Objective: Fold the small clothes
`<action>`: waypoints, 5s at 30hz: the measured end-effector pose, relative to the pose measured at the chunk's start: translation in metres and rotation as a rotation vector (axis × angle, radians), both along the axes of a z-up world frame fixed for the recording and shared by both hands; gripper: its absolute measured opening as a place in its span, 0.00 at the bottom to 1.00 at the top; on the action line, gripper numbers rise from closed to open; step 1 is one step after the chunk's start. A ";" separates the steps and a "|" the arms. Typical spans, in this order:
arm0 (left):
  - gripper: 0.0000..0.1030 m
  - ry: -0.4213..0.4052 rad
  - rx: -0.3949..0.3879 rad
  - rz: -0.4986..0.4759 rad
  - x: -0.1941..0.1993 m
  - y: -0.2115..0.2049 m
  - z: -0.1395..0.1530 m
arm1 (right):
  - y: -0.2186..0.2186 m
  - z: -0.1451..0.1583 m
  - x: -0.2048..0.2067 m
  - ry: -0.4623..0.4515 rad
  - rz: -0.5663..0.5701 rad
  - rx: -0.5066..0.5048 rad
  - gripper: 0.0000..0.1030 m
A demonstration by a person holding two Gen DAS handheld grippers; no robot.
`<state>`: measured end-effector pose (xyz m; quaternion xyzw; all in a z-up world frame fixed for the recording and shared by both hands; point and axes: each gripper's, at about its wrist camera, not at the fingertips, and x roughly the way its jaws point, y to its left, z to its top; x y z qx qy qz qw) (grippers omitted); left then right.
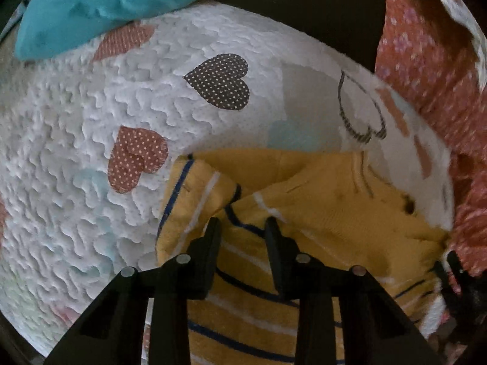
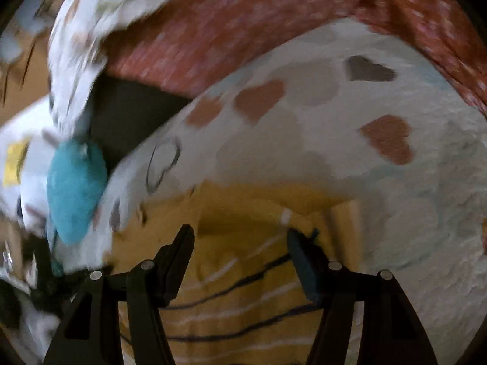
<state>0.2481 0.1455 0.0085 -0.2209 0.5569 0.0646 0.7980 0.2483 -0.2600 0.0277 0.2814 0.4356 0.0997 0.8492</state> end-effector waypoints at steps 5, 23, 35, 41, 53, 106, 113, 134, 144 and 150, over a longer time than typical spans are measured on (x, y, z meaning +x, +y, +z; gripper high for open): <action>0.35 -0.045 -0.089 0.038 -0.024 0.023 0.023 | -0.039 0.014 -0.012 -0.016 -0.147 0.073 0.70; 0.28 0.008 -0.137 -0.100 -0.115 0.002 -0.024 | -0.043 -0.016 -0.130 0.168 -0.068 -0.060 0.73; 0.05 0.011 -0.097 -0.024 -0.152 0.020 -0.016 | -0.042 -0.035 -0.130 0.247 -0.014 -0.118 0.11; 0.06 -0.087 -0.119 0.001 -0.161 0.027 -0.003 | -0.045 -0.003 -0.131 0.105 -0.122 -0.083 0.47; 0.21 -0.168 -0.128 0.074 -0.158 0.044 0.003 | 0.047 -0.011 -0.013 0.024 0.138 -0.225 0.49; 0.14 -0.208 -0.515 -0.175 -0.169 -0.026 -0.001 | 0.300 0.031 -0.024 0.129 0.616 -0.566 0.15; 0.33 -0.210 -0.592 -0.239 -0.165 -0.027 -0.002 | 0.144 0.058 -0.004 0.162 0.379 -0.426 0.14; 0.33 -0.064 -0.486 -0.184 -0.151 -0.036 -0.037 | 0.026 0.035 -0.070 0.163 0.181 -0.317 0.71; 0.33 -0.049 -0.447 -0.155 -0.158 -0.034 -0.040 | 0.015 0.016 -0.090 0.220 0.134 -0.403 0.07; 0.33 -0.060 -0.382 -0.184 -0.158 -0.050 -0.031 | -0.012 0.002 -0.099 0.256 0.116 -0.383 0.43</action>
